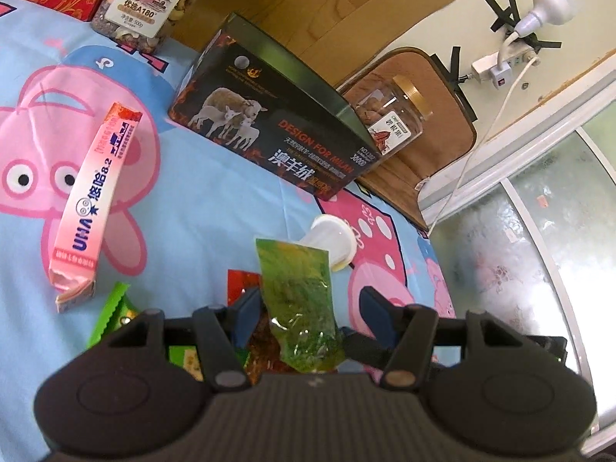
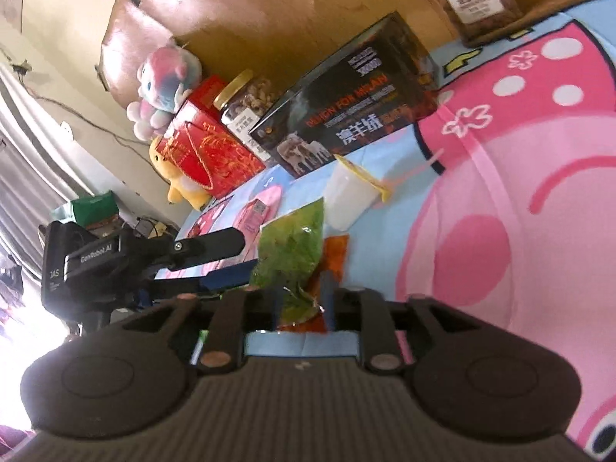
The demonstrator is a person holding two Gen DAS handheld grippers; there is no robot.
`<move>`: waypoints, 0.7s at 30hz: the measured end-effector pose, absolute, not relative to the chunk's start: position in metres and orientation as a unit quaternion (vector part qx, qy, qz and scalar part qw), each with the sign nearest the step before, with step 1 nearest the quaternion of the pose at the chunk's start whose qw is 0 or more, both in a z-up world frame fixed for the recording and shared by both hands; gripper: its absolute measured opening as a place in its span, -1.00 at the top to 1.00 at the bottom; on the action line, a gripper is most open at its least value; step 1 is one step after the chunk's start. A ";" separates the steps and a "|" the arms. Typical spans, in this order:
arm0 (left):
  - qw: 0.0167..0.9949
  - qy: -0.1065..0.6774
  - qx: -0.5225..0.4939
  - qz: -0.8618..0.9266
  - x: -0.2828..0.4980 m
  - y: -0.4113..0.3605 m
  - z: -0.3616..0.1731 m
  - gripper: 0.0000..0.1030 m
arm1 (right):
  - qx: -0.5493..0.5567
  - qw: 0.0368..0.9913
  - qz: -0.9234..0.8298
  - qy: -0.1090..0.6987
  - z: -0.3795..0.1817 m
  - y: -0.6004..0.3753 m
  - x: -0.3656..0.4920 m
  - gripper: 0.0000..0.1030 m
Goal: Organize snacks
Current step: 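Carry the pickle bag into the black box and release it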
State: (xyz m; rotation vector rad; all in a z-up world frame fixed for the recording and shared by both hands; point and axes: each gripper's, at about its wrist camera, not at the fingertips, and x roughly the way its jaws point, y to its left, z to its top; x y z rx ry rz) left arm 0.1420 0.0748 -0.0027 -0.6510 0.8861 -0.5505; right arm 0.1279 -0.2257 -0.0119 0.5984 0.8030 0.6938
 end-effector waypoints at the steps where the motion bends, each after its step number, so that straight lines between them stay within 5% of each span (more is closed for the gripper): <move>1: 0.817 0.415 -0.304 -0.261 0.142 0.075 -0.003 0.04 | 0.277 0.817 0.330 0.383 -0.014 -0.221 0.131 0.38; 3: 0.816 0.421 -0.298 -0.260 0.143 0.074 -0.003 0.30 | 0.272 0.813 0.337 0.390 -0.018 -0.213 0.133 0.50; 21: 0.868 0.318 -0.266 -0.273 0.246 0.058 0.087 0.30 | 0.174 0.899 0.321 0.243 0.072 -0.197 0.202 0.59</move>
